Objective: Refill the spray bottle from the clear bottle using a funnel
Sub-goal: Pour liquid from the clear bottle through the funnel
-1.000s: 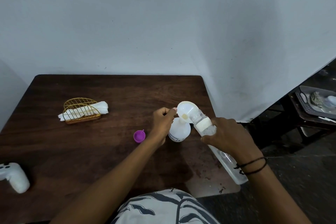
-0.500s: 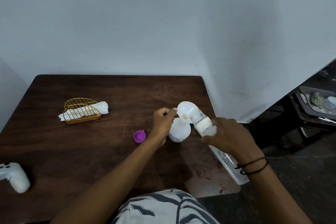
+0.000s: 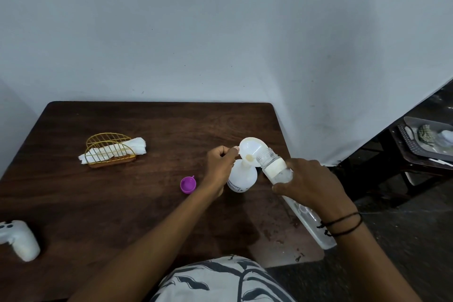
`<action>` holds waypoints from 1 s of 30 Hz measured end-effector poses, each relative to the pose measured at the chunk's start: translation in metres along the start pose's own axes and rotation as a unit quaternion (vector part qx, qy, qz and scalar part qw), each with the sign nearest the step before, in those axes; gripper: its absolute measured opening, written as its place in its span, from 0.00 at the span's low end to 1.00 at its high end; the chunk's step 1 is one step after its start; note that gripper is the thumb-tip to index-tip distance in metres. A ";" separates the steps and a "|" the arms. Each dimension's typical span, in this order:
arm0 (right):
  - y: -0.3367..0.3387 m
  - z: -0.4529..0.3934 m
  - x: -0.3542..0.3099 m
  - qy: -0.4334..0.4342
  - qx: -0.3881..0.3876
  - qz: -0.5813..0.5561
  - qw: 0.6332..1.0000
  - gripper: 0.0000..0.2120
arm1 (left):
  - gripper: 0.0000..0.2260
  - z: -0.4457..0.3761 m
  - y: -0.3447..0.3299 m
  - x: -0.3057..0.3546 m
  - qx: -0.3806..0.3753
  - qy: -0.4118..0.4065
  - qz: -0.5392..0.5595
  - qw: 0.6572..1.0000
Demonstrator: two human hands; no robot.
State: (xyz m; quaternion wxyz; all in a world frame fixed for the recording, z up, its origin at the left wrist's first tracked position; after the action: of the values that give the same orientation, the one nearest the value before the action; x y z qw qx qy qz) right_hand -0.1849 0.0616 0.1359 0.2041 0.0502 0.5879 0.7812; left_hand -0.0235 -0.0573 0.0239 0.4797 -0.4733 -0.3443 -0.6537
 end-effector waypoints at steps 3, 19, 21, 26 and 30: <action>0.000 0.000 0.001 -0.007 0.001 -0.009 1.000 0.21 | 0.17 -0.001 0.000 0.000 -0.003 -0.001 0.000 1.000; 0.001 -0.003 0.000 -0.002 0.001 0.001 1.000 0.24 | 0.17 -0.003 0.001 -0.004 -0.002 0.000 -0.012 1.000; 0.002 -0.003 -0.001 -0.002 0.002 0.008 1.000 0.24 | 0.16 -0.003 0.002 -0.005 0.000 0.001 -0.015 1.000; 0.003 -0.002 -0.001 -0.002 0.001 0.009 1.000 0.25 | 0.17 -0.003 0.004 -0.005 0.005 0.004 -0.017 1.000; 0.003 -0.002 -0.003 0.002 -0.002 0.011 1.000 0.24 | 0.17 -0.002 0.004 -0.005 0.005 0.006 -0.019 1.000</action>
State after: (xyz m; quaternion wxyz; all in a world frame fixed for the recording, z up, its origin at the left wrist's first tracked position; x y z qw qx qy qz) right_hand -0.1838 0.0579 0.1381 0.1944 0.0545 0.5863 0.7845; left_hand -0.0196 -0.0589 0.0186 0.4720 -0.4599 -0.3538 -0.6638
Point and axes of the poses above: each hand's wrist, its own z-axis away from the middle knuckle, its own y-axis out of the back of the hand, x = y × z, the point moved 8 cm from there along -z, towards the middle knuckle, and after that the axes turned 7 degrees about -x, right-handed, at the moved point
